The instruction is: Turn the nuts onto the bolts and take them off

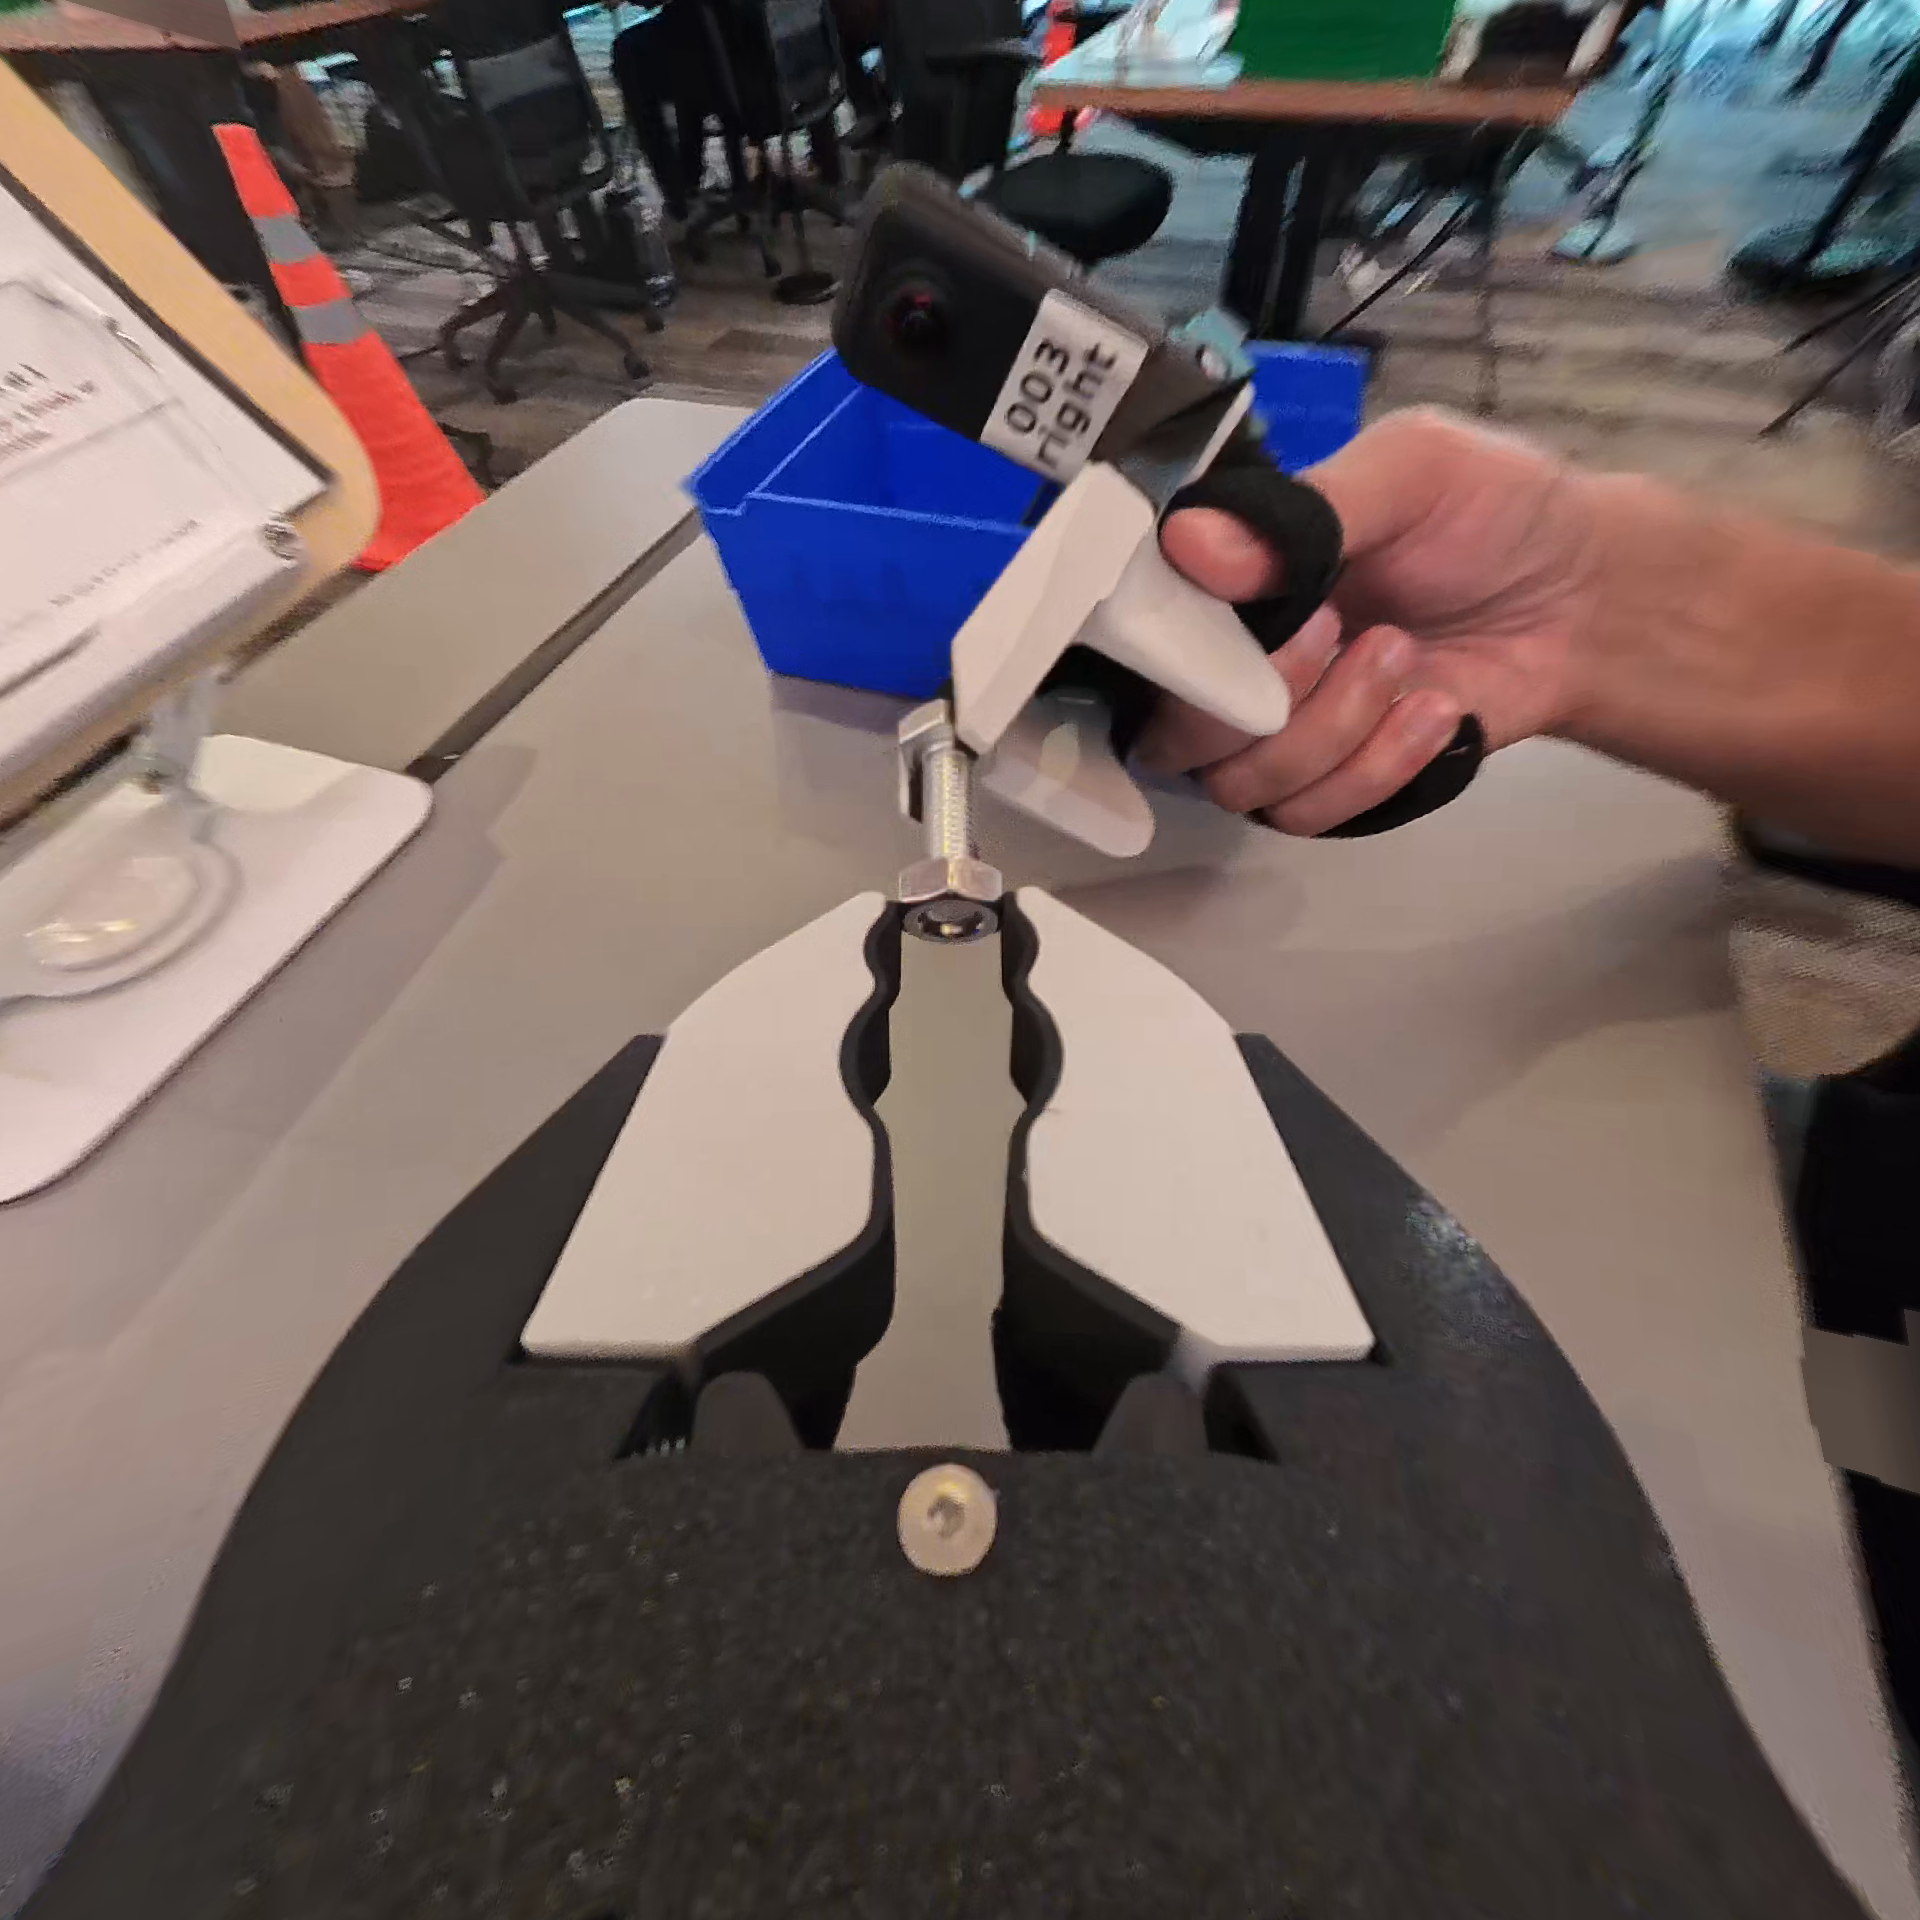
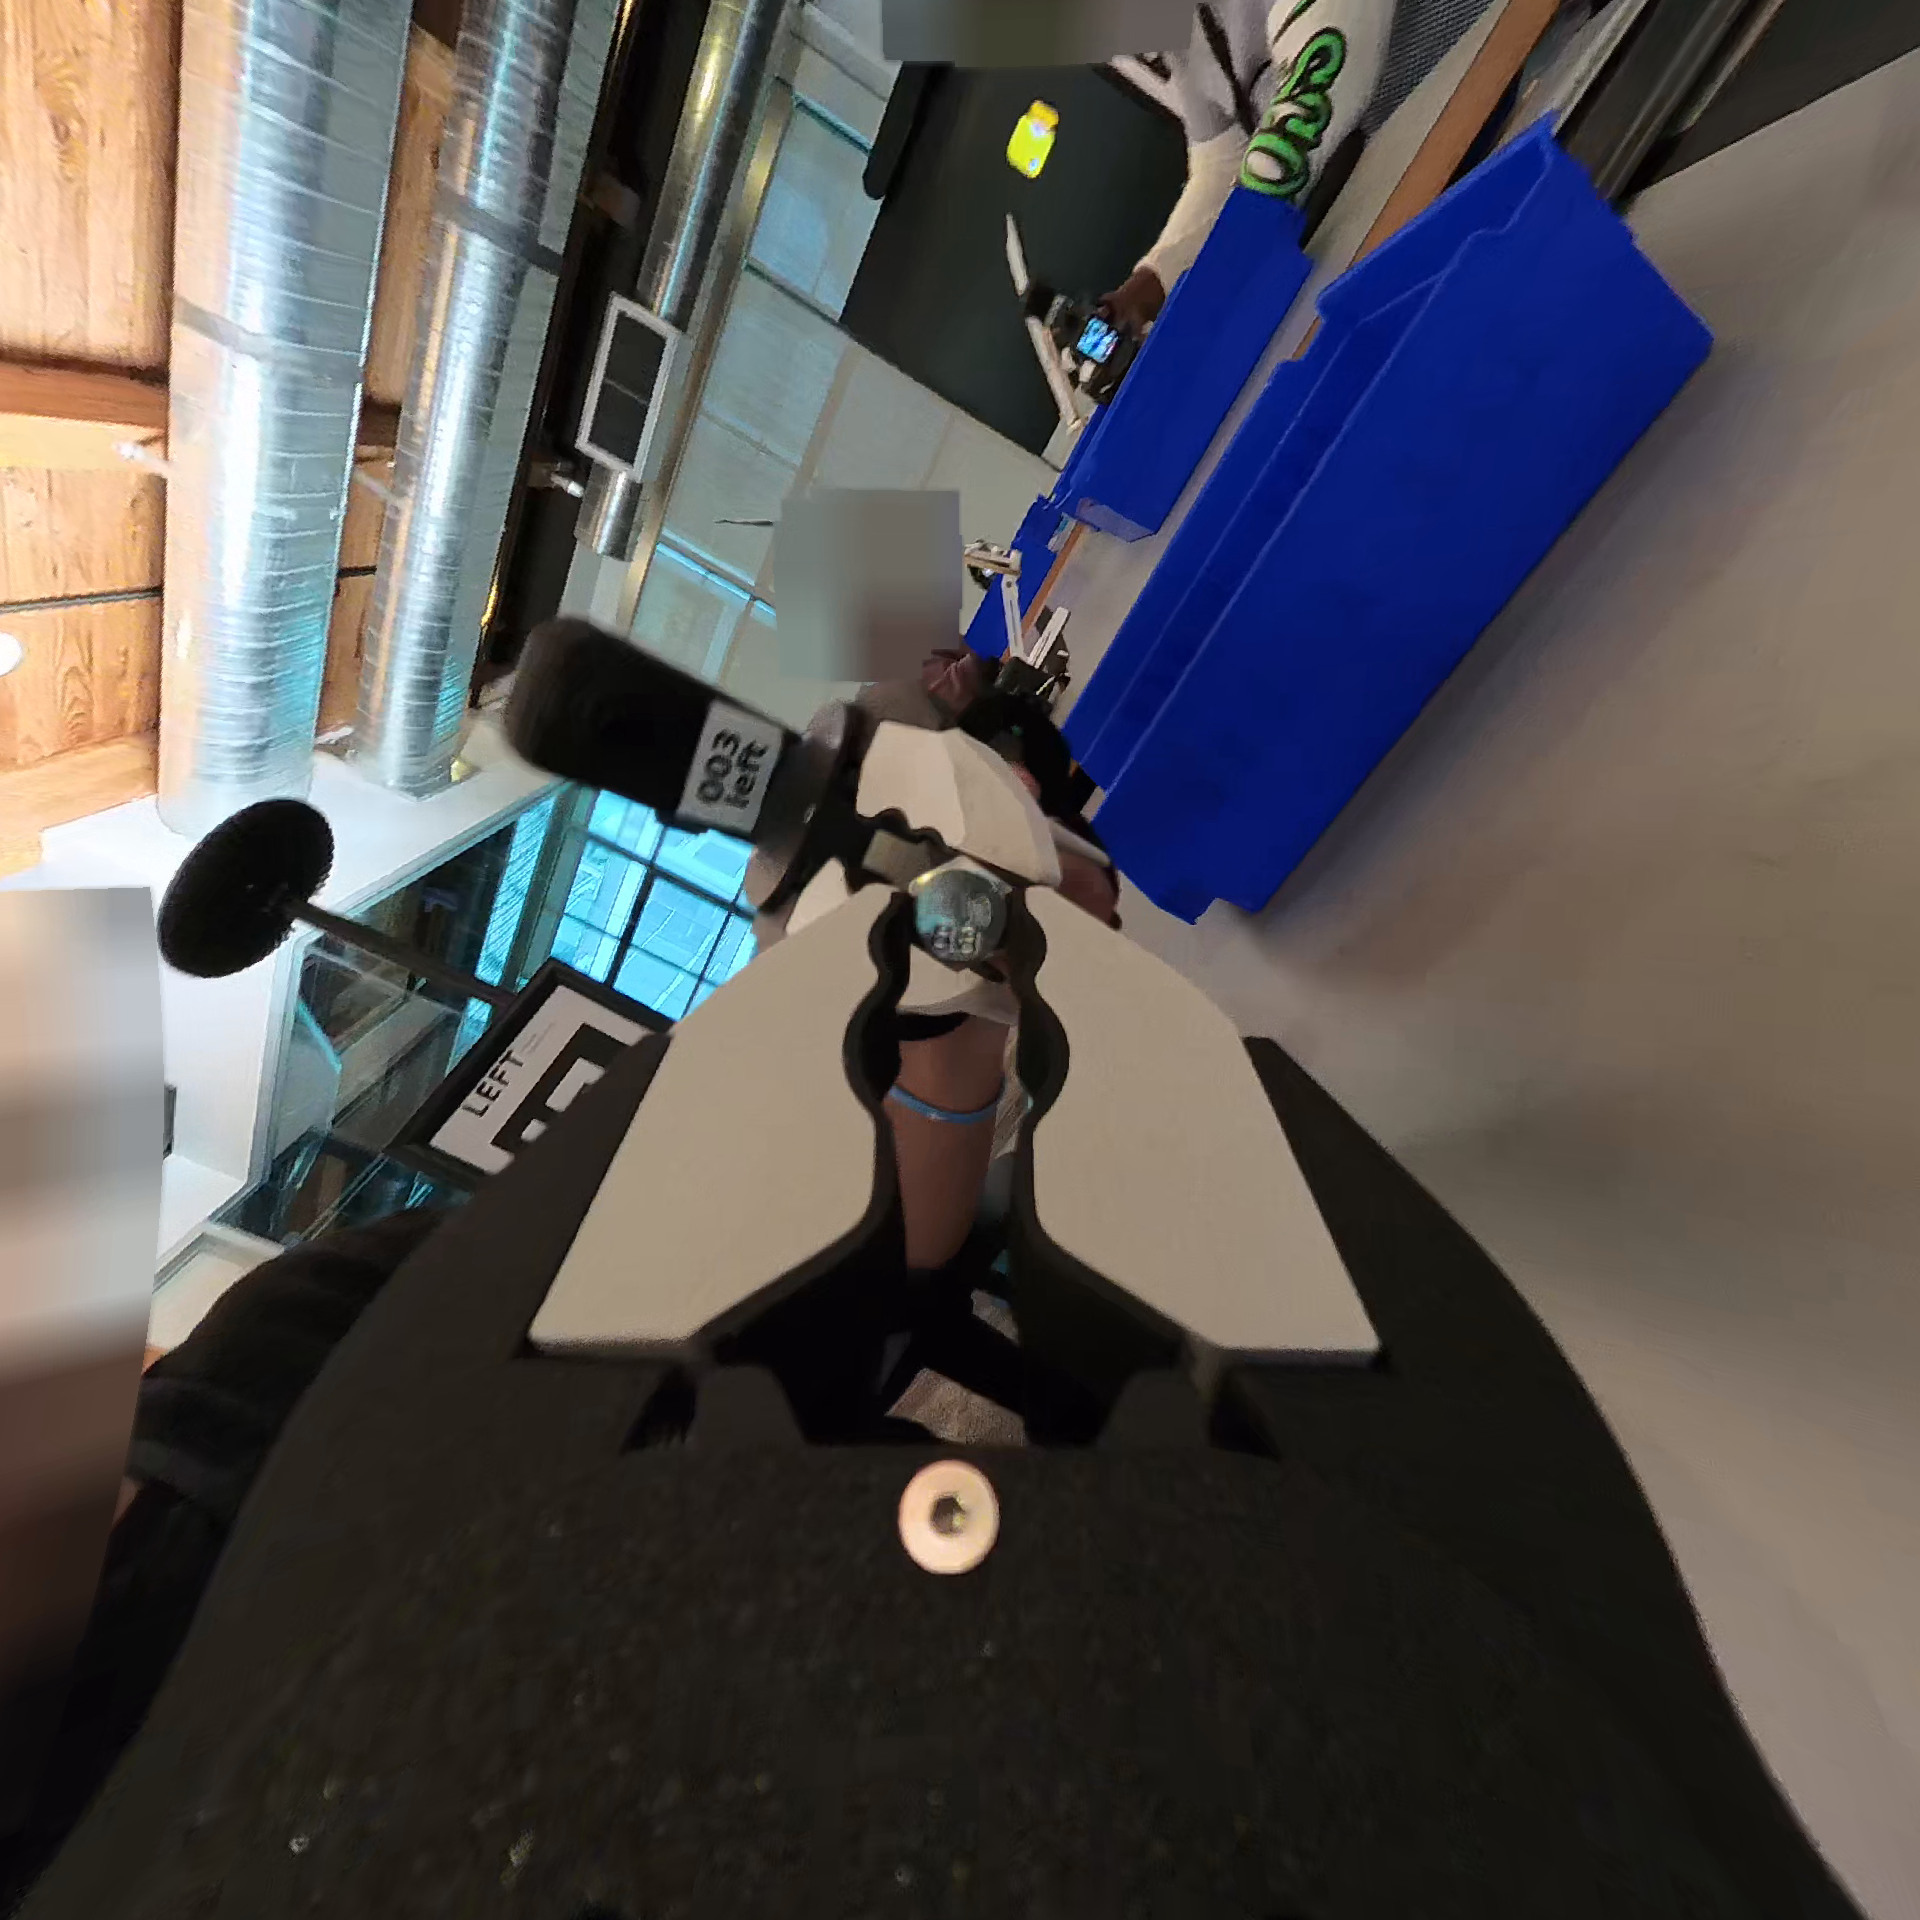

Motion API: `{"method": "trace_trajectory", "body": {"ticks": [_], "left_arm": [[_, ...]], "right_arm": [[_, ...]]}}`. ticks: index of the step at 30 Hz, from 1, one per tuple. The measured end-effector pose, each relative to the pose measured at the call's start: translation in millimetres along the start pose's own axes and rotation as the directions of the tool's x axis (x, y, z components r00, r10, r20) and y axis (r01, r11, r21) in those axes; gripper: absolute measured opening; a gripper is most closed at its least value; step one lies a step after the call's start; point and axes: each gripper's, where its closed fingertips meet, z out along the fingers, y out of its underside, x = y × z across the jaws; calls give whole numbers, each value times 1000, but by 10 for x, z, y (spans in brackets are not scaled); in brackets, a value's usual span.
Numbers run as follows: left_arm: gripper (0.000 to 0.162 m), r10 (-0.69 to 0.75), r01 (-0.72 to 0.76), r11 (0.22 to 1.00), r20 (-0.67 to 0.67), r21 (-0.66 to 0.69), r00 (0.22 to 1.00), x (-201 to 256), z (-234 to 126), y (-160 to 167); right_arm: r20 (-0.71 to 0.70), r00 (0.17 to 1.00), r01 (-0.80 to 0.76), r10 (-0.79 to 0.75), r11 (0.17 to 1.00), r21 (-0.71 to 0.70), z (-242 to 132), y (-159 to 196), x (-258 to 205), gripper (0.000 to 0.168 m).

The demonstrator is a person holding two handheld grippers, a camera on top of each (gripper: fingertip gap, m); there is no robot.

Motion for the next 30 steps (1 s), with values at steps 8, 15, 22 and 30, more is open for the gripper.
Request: {"method": "trace_trajectory", "body": {"ticks": [8, 15, 22, 30], "left_arm": [[17, -474, 533, 846, -458, -1, 752, 184, -160, -171], [17, -650, 725, 672, -588, -151, 481, 213, -153, -81], [56, -440, 511, 859, -466, 31, 768, 139, -223, -156], [43, 23, 30, 979, -251, 203, 968, 260, -330, -247]], "right_arm": [[38, 893, 447, -447, 879, -168, 17, 237, -120, 18], [-116, 429, 834, -896, 442, -331, 4, 281, 10, 18], [-52, 739, 658, -672, 736, -162, 17, 207, -109, 18], [158, 909, 405, -385, 907, -118, 80, 313, -260, 18]]}}
